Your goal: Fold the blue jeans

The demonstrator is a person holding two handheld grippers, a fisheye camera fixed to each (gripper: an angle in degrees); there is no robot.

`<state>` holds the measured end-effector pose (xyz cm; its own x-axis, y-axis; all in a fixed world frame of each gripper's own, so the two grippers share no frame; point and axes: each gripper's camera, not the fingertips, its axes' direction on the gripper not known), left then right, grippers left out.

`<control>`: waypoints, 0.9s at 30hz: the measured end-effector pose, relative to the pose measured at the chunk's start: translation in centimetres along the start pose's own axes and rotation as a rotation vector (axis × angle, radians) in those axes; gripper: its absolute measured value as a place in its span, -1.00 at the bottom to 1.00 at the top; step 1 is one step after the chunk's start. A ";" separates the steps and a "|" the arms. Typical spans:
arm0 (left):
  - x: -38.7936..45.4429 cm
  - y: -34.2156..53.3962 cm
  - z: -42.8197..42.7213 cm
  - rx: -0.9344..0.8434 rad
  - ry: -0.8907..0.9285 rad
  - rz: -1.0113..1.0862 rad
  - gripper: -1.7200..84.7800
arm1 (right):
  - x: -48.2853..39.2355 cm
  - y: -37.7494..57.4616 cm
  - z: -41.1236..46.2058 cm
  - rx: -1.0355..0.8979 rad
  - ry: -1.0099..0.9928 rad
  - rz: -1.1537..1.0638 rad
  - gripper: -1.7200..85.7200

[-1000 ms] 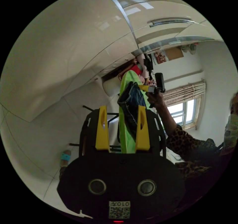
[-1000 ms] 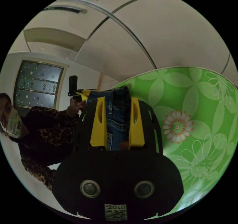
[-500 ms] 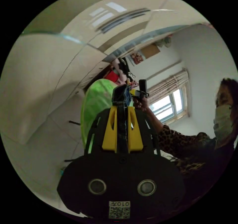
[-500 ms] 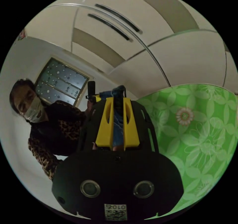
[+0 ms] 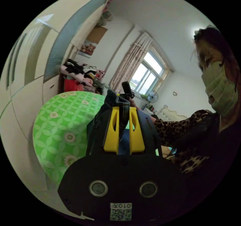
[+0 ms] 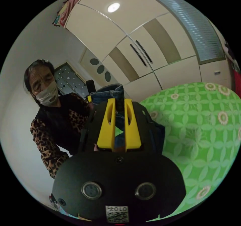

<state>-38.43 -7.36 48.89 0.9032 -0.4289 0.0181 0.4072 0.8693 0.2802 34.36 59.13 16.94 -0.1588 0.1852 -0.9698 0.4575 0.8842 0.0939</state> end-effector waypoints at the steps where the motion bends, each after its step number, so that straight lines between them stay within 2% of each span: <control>1: 1.0 -0.4 0.6 -0.014 0.007 0.019 -0.83 | -1.5 2.1 -1.7 0.015 0.018 0.006 -0.80; 6: 8.4 -3.1 7.0 -0.135 0.082 0.134 -0.80 | -5.6 10.7 -7.6 0.075 0.061 0.070 -0.80; 15: 12.0 -4.1 18.2 -0.350 0.184 0.035 -0.79 | -5.2 26.4 -12.5 0.204 0.022 0.349 -0.79; 20: 14.9 -5.7 21.5 -0.425 0.202 0.094 -0.79 | -7.2 31.7 -15.2 0.210 0.040 0.491 -0.76; 24: 17.2 -5.6 25.3 -0.548 0.247 0.136 -0.81 | -11.3 36.1 -18.0 0.209 0.204 0.627 -0.77; 27: 19.0 -4.2 28.4 -0.693 0.254 0.197 -0.82 | -16.3 41.1 -20.9 0.395 0.269 0.702 -0.80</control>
<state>-26.88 -26.11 75.34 0.9373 -0.2534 -0.2394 0.1520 0.9151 -0.3734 37.46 101.39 41.30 0.0965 0.7750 -0.6246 0.7918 0.3204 0.5199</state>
